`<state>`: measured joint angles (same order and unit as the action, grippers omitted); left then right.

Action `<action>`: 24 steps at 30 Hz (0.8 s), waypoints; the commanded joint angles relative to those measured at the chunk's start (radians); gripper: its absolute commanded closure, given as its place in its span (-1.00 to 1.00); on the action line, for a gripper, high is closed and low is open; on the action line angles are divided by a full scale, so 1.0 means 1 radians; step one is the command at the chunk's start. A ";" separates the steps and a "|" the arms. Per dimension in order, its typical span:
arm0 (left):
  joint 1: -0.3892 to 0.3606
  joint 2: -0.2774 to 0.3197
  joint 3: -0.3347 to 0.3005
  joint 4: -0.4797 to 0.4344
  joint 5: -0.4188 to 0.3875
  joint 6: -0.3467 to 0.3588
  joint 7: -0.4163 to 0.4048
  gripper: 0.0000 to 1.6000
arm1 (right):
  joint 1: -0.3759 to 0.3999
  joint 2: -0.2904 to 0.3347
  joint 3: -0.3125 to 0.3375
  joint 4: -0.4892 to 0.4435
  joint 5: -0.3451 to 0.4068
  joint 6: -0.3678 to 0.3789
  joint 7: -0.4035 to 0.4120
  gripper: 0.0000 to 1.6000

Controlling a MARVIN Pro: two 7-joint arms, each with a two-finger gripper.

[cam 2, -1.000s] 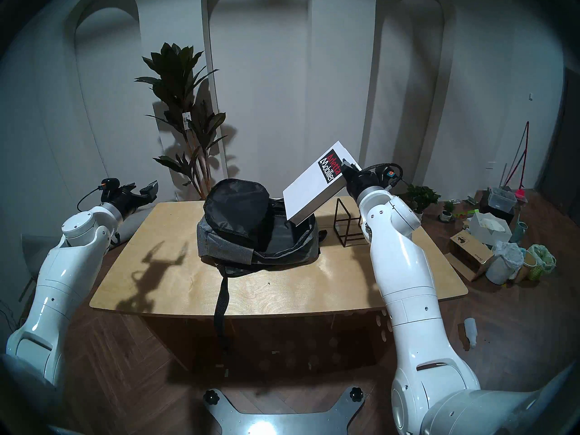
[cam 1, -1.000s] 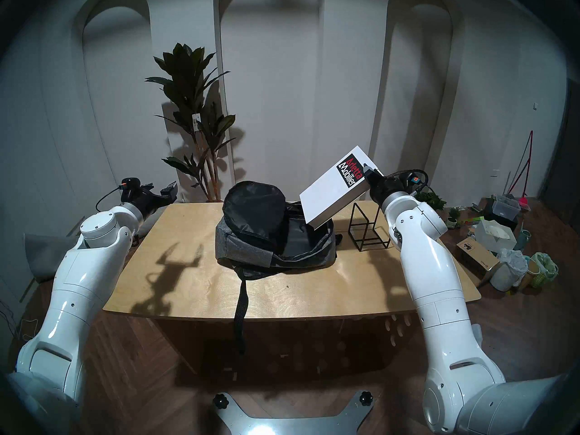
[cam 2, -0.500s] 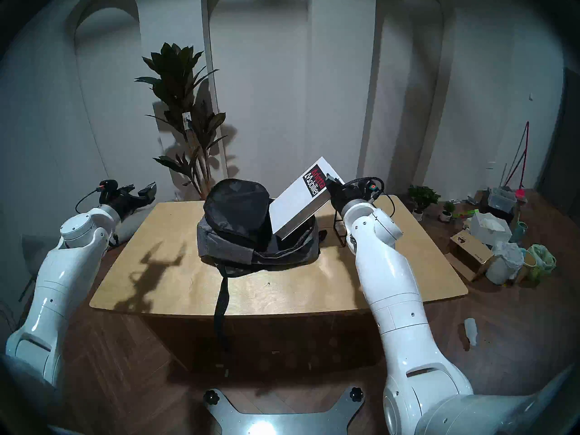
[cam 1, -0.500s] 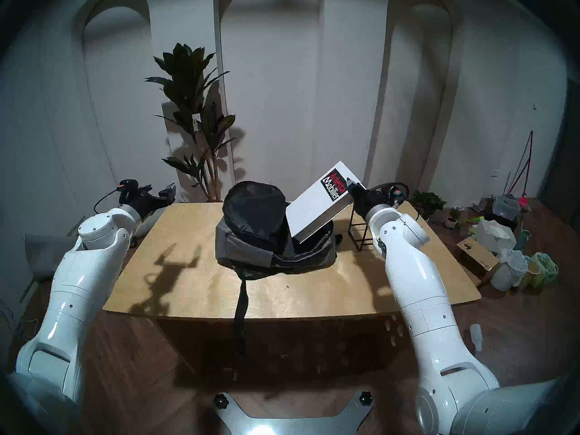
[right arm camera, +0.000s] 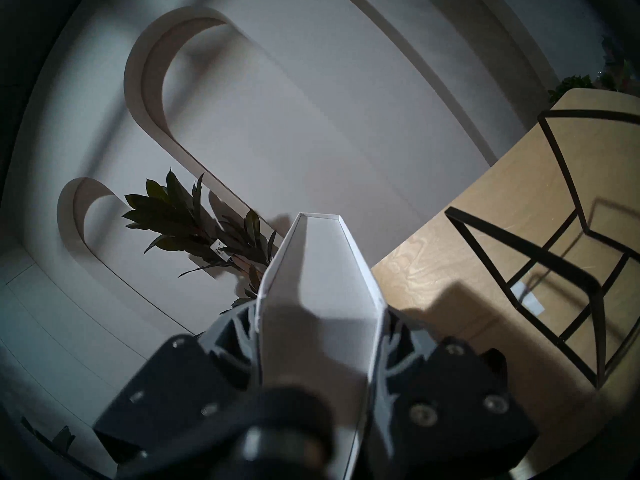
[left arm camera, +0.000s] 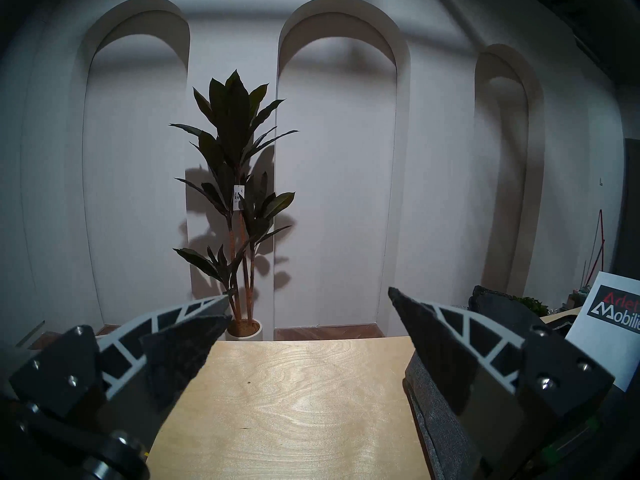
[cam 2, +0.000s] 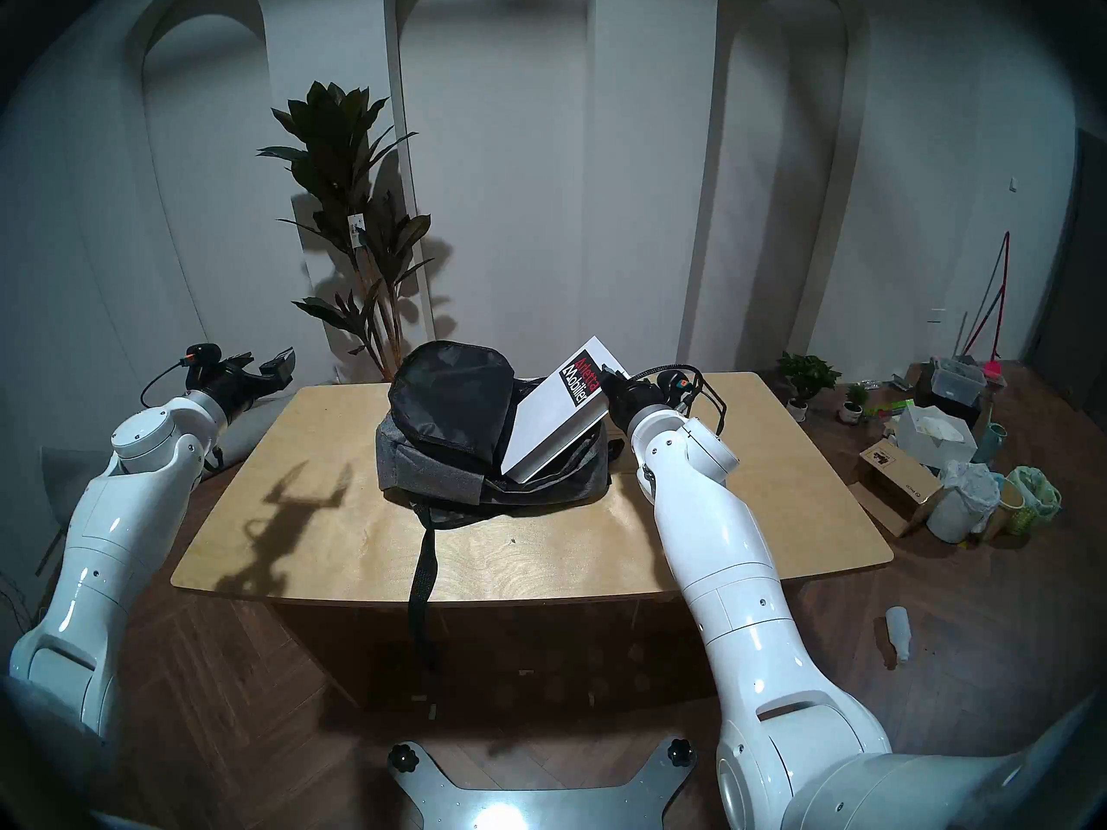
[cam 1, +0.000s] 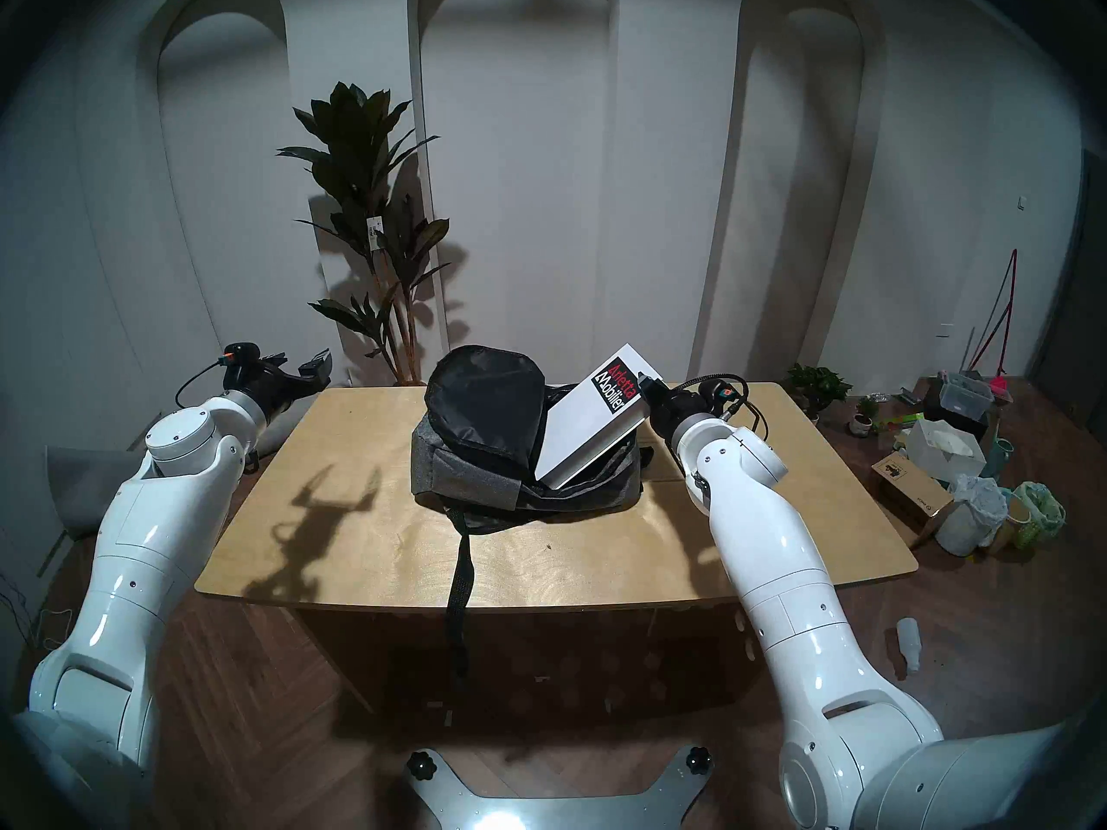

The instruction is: Put the book into the bag and close the bag

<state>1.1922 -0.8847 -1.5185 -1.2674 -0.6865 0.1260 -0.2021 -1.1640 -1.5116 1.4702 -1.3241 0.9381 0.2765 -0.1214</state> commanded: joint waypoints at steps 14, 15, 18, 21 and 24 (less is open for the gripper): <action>-0.005 0.021 -0.017 -0.021 0.000 0.010 0.034 -1.00 | 0.028 -0.045 -0.043 0.011 0.023 0.020 -0.012 1.00; 0.002 0.025 -0.021 -0.027 -0.002 0.014 0.035 -1.00 | 0.024 -0.046 -0.045 0.008 0.022 0.018 -0.013 1.00; 0.024 0.038 -0.031 -0.045 -0.008 0.023 0.037 -1.00 | 0.011 -0.051 -0.048 -0.007 0.020 0.021 -0.043 1.00; 0.039 0.049 -0.040 -0.058 -0.014 0.032 0.034 -1.00 | -0.003 -0.050 -0.052 -0.013 0.016 0.016 -0.057 1.00; 0.049 0.056 -0.045 -0.063 -0.020 0.037 0.024 -1.00 | -0.016 -0.052 -0.052 -0.022 0.020 0.016 -0.078 1.00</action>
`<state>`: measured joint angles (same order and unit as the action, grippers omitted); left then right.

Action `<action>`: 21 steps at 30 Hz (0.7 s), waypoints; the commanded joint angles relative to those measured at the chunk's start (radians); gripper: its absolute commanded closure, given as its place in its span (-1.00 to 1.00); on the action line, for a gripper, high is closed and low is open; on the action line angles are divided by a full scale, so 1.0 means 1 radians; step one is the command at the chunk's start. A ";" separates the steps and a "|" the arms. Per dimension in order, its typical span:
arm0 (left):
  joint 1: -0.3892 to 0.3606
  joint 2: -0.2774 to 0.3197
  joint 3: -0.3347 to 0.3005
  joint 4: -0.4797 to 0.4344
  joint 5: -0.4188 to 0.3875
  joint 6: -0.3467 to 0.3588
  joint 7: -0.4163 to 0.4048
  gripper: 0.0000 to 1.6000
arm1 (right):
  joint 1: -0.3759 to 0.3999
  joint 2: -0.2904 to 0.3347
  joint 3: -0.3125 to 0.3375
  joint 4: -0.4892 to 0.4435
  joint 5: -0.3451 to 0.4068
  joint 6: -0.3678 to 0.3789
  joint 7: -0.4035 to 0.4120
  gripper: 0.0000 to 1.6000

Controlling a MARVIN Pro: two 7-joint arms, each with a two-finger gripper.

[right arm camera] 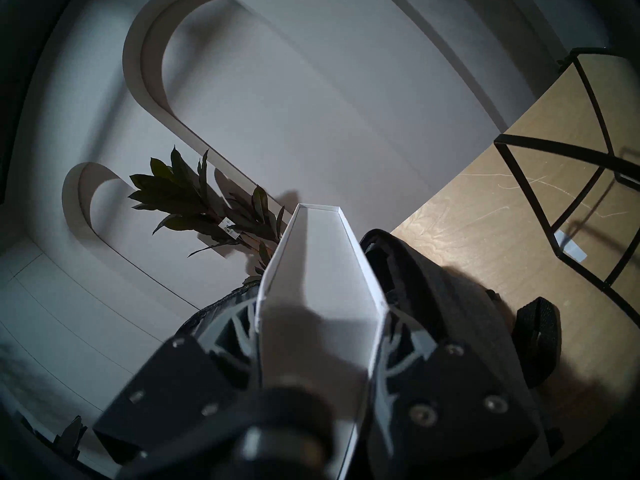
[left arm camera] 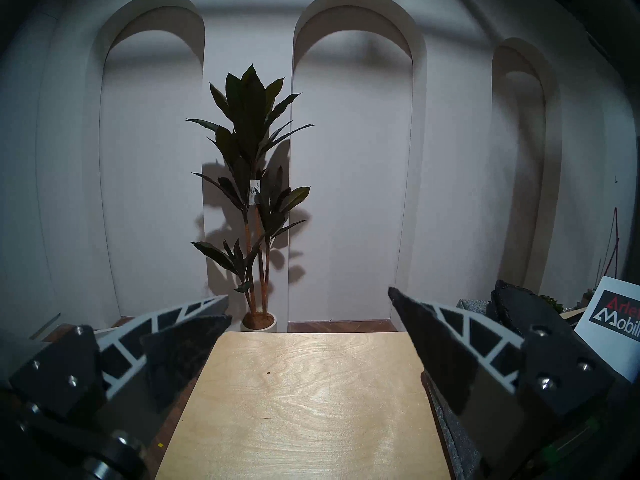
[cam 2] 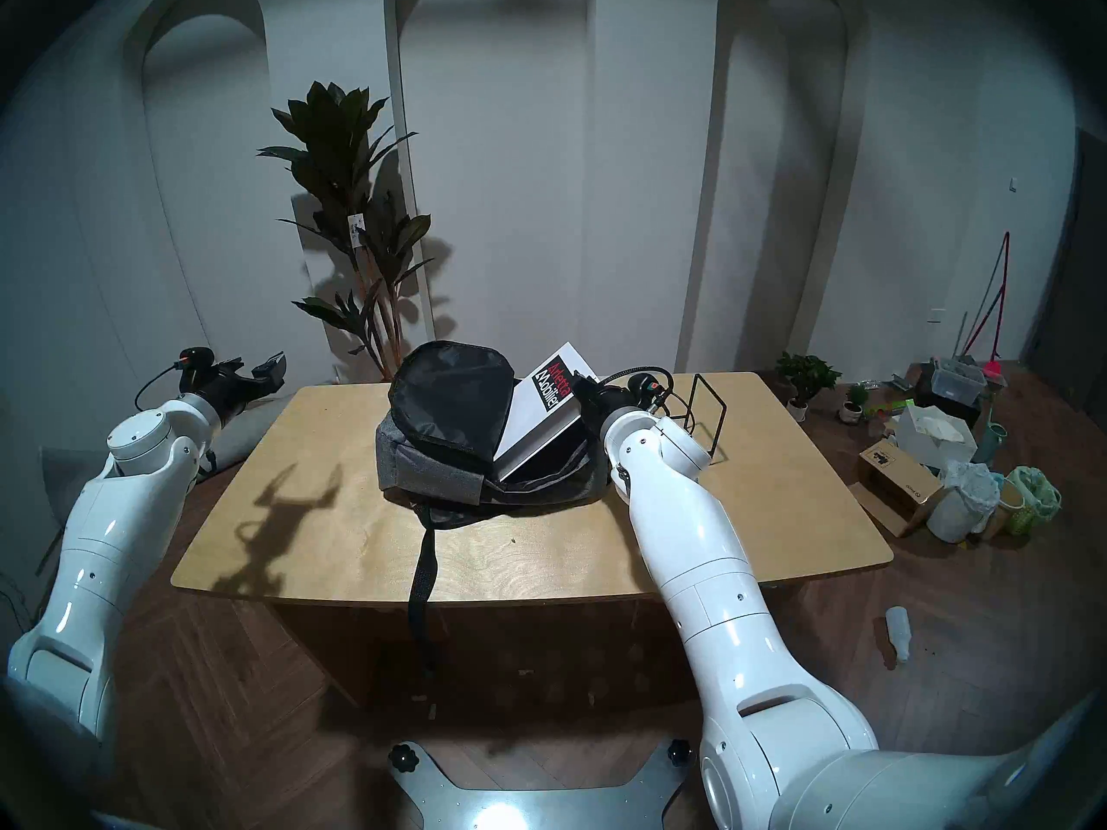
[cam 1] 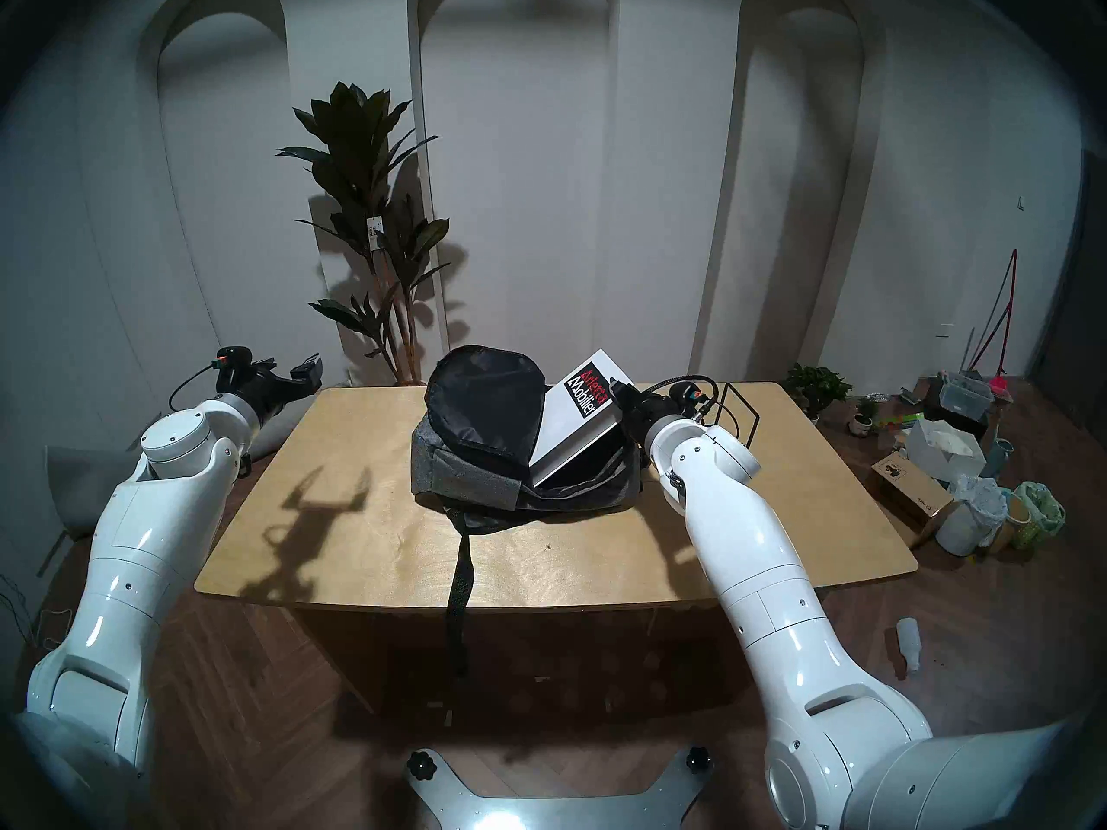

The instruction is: Put the book into the bag and close the bag

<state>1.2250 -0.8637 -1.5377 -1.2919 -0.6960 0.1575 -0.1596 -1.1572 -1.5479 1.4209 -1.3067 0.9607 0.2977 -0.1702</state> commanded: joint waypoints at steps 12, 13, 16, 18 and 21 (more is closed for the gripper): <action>0.015 0.040 -0.031 -0.017 -0.025 -0.008 -0.060 -1.00 | -0.024 -0.019 -0.037 -0.029 -0.015 -0.019 -0.055 1.00; 0.015 0.040 -0.031 -0.017 -0.025 -0.008 -0.060 -1.00 | -0.024 -0.019 -0.037 -0.029 -0.015 -0.019 -0.055 1.00; 0.011 0.039 -0.030 -0.009 -0.027 -0.016 -0.067 -1.00 | -0.018 -0.022 -0.051 -0.018 -0.024 -0.023 -0.063 1.00; 0.011 0.036 -0.031 -0.006 -0.029 -0.020 -0.068 -1.00 | -0.016 -0.023 -0.059 -0.014 -0.029 -0.027 -0.063 1.00; 0.010 0.034 -0.031 -0.003 -0.031 -0.025 -0.068 -1.00 | -0.015 -0.024 -0.062 -0.029 -0.026 -0.020 -0.074 1.00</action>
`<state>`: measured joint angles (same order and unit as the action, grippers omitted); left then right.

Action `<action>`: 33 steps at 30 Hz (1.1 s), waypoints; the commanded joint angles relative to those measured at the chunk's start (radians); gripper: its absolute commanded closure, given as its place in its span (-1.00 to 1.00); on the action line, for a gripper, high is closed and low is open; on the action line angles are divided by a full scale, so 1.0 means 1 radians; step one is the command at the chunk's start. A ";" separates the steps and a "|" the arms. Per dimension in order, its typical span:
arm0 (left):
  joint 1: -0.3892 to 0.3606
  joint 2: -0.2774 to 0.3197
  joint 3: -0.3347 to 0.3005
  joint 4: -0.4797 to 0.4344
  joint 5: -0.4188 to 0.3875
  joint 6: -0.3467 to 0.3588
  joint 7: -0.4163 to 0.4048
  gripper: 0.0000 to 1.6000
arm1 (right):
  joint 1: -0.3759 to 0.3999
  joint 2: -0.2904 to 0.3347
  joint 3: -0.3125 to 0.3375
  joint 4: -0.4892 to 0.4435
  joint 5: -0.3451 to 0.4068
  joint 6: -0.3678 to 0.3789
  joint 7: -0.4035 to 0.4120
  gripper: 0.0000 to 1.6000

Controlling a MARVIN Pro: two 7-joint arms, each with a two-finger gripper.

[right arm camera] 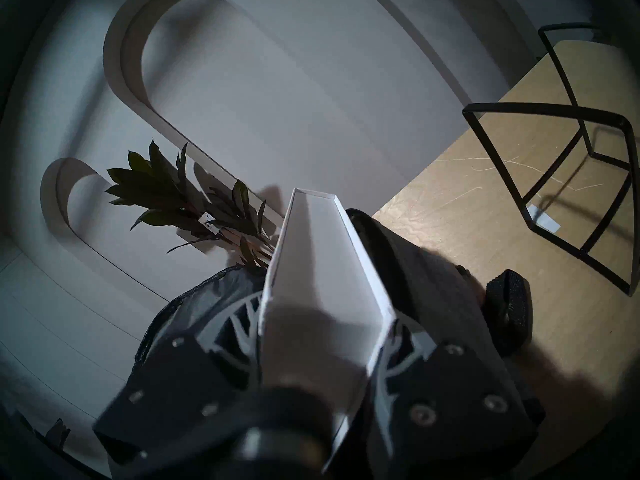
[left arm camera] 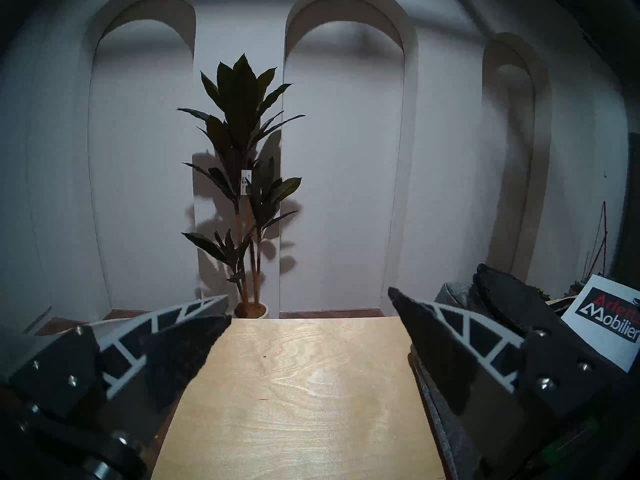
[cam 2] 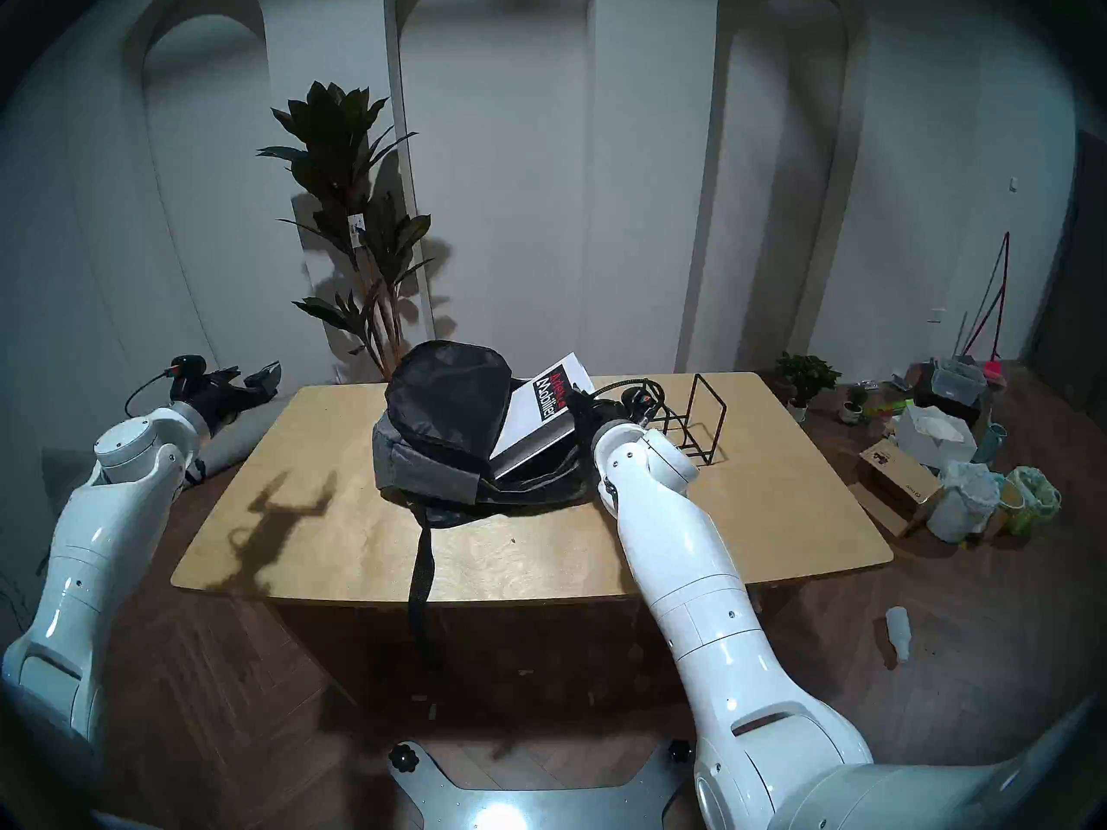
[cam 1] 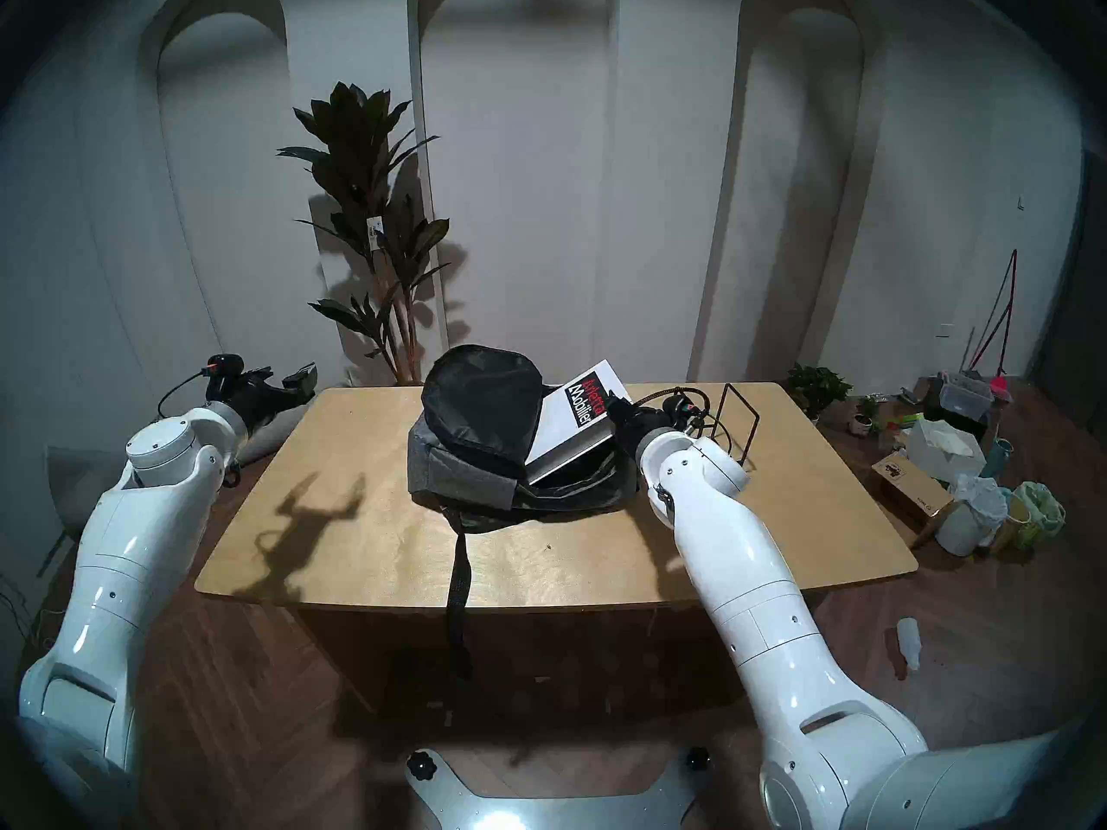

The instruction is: Put the book into the bag and close the bag

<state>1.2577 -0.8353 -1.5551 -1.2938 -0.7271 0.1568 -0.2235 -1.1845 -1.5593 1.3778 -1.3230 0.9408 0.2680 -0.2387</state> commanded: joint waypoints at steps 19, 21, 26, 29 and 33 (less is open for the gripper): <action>0.003 0.011 -0.033 -0.028 -0.011 -0.030 0.030 -1.00 | 0.035 -0.029 -0.022 -0.063 0.038 0.148 -0.183 1.00; 0.008 0.012 -0.035 -0.032 -0.013 -0.030 0.034 -1.00 | 0.037 -0.029 -0.025 -0.055 0.041 0.151 -0.188 1.00; 0.014 0.014 -0.036 -0.039 -0.016 -0.029 0.043 -1.00 | 0.041 -0.027 -0.028 -0.030 0.057 0.157 -0.182 1.00; 0.017 0.016 -0.036 -0.041 -0.017 -0.029 0.047 -1.00 | 0.039 -0.025 -0.036 -0.017 0.062 0.155 -0.166 1.00; 0.018 0.018 -0.036 -0.042 -0.020 -0.030 0.050 -1.00 | 0.039 -0.021 -0.044 0.002 0.066 0.150 -0.151 1.00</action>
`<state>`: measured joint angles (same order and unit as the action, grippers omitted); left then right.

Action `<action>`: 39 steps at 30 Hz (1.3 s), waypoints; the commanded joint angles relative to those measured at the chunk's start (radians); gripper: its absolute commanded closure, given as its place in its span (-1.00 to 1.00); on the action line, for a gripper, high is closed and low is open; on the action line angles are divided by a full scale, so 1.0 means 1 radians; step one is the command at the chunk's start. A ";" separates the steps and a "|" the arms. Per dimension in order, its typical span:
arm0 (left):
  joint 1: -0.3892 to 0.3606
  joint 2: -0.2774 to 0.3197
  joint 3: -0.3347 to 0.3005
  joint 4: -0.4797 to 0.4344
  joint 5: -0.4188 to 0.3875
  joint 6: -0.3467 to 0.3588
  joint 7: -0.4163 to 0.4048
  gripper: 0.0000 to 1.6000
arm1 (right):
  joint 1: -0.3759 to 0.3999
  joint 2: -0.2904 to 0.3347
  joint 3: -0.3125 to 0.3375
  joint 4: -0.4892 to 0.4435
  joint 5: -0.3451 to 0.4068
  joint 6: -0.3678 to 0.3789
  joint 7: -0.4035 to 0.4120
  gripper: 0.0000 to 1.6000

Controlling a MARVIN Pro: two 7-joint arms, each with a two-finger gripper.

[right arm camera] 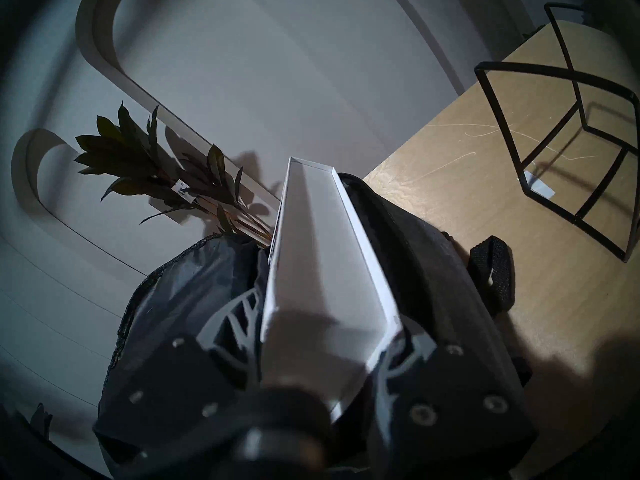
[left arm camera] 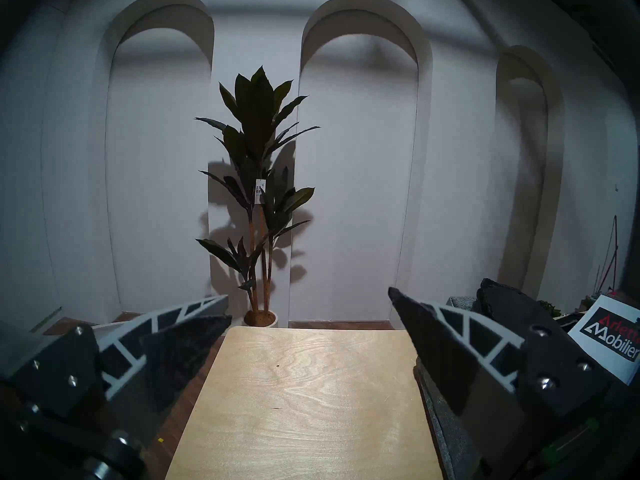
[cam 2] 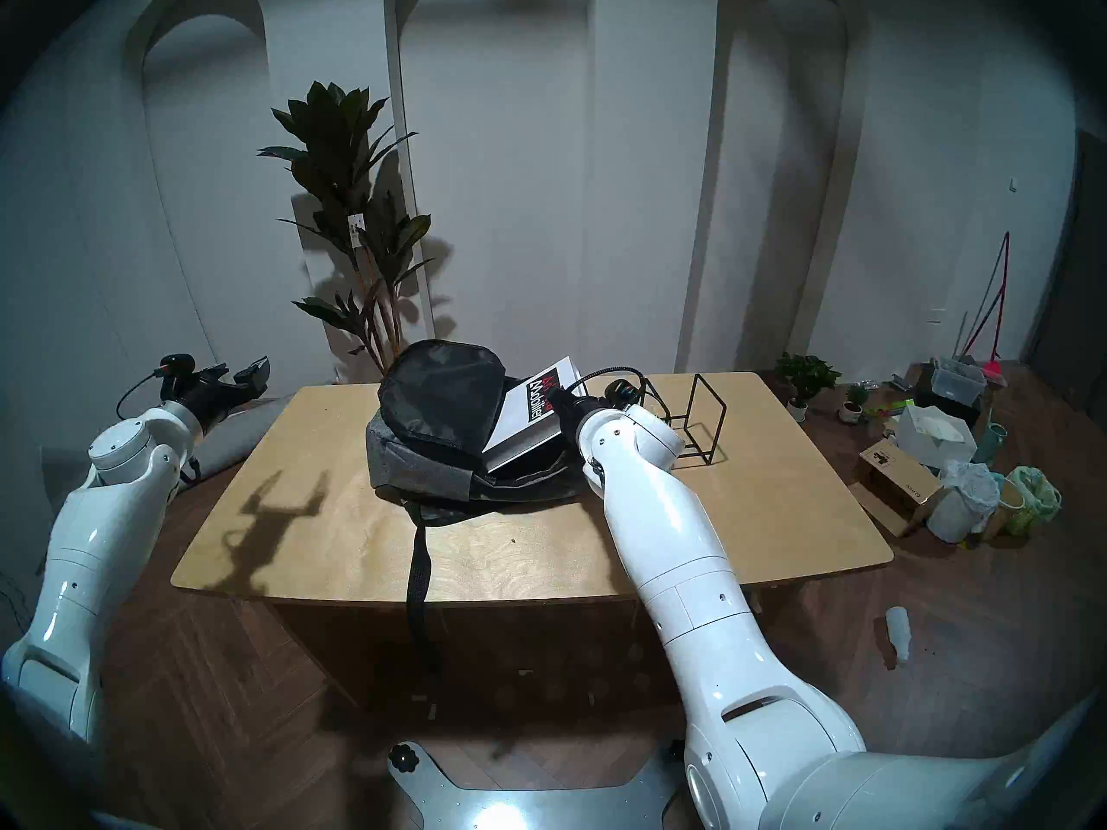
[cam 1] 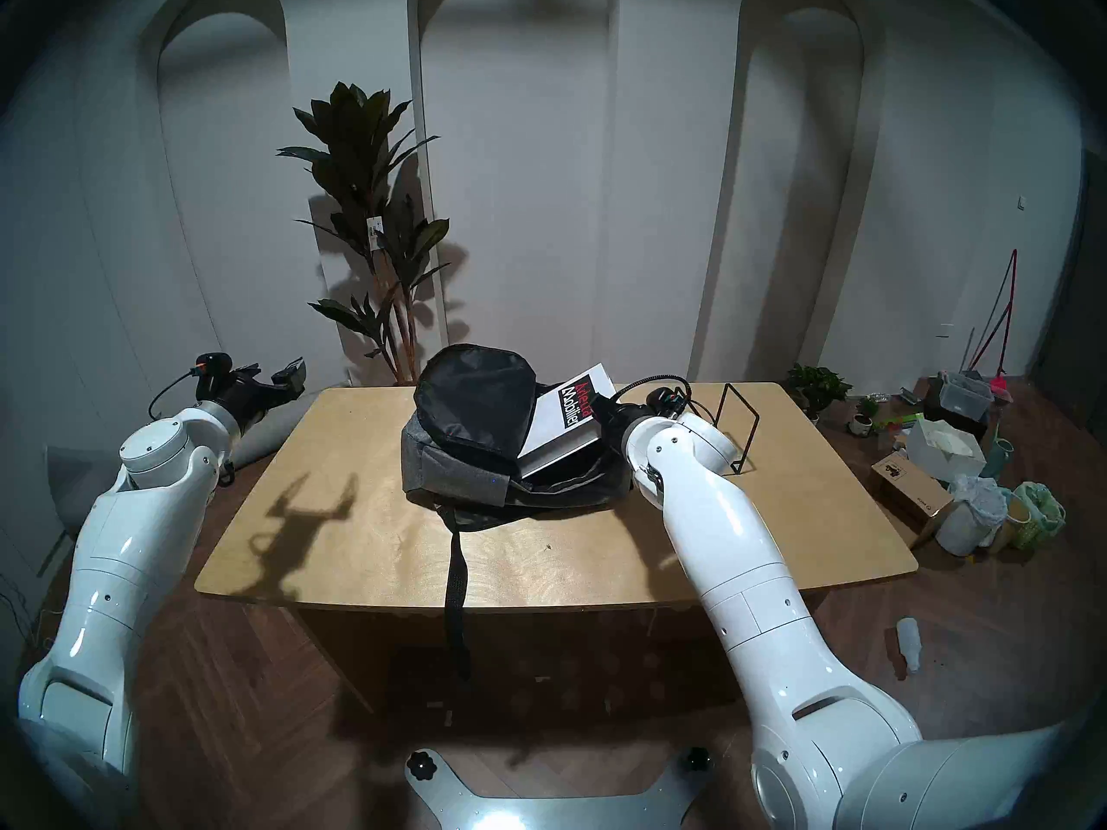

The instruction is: Put the book into the bag and close the bag

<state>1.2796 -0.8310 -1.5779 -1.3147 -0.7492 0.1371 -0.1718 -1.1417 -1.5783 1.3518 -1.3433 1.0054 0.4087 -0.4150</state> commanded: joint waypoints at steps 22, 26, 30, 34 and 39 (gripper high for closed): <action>-0.023 0.011 -0.001 -0.013 -0.001 -0.009 0.009 -1.00 | 0.042 0.012 -0.017 0.086 0.018 0.010 0.089 1.00; -0.025 0.009 0.000 -0.014 0.002 -0.008 0.015 -1.00 | 0.050 0.007 -0.018 0.094 0.028 0.035 0.076 1.00; -0.025 0.009 -0.001 -0.016 0.005 -0.005 0.020 -1.00 | 0.055 0.002 -0.020 0.099 0.041 0.055 0.060 1.00; -0.025 0.008 -0.002 -0.018 0.006 -0.004 0.023 -1.00 | 0.056 0.001 -0.023 0.095 0.053 0.074 0.043 1.00; -0.025 0.008 -0.002 -0.018 0.007 -0.006 0.022 -1.00 | 0.058 -0.004 -0.020 0.092 0.077 0.108 0.001 1.00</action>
<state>1.2801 -0.8266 -1.5737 -1.3179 -0.7386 0.1378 -0.1432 -1.0819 -1.5693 1.3371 -1.2420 1.0651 0.4647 -0.3719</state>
